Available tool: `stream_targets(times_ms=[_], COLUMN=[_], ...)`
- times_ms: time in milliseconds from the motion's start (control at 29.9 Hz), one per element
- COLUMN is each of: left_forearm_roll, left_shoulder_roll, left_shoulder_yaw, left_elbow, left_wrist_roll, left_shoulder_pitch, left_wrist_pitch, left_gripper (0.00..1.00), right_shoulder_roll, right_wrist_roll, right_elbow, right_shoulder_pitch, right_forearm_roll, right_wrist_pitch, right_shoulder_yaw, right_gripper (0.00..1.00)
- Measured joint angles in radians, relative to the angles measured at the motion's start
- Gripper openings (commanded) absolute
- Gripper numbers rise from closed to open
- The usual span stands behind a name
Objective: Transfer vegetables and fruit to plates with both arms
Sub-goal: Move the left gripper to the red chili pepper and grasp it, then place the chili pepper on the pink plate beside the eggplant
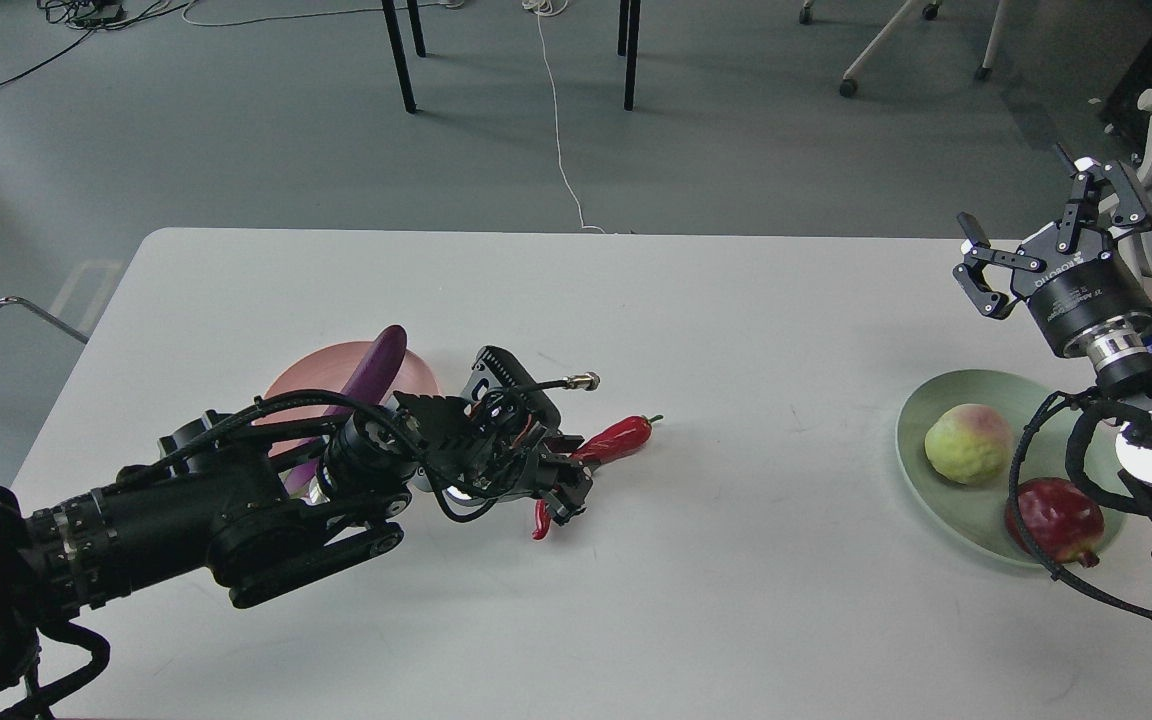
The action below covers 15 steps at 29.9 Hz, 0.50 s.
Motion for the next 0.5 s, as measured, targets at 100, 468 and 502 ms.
stream_targets(times_ms=[100,468,502], left_forearm_roll=[0.000,-0.066,-0.079], left_shoulder_roll=[0.004,0.288,0.330], left_shoulder_yaw=[0.000,-0.098,-0.108], left_elbow=[-0.008,-0.286,-0.301], left_wrist_roll=[0.002,-0.001,-0.004], left_shoulder_pitch=[-0.003,-0.021,-0.021], left_wrist_pitch=[-0.002,-0.003,-0.003], left_gripper=[0.14,0.15,0.15], right_shoulder_roll=[0.000,-0.001,-0.001], right_wrist_roll=[0.000,-0.001,-0.001], right_elbow=[0.000,-0.001,-0.001], right_shoulder_pitch=[0.000,0.007,0.008], right_forearm_roll=[0.000,0.000,0.000], right_wrist_pitch=[0.000,0.000,0.000], right_shoulder_yaw=[0.000,0.000,0.000], right_gripper=[0.98,0.98,0.98])
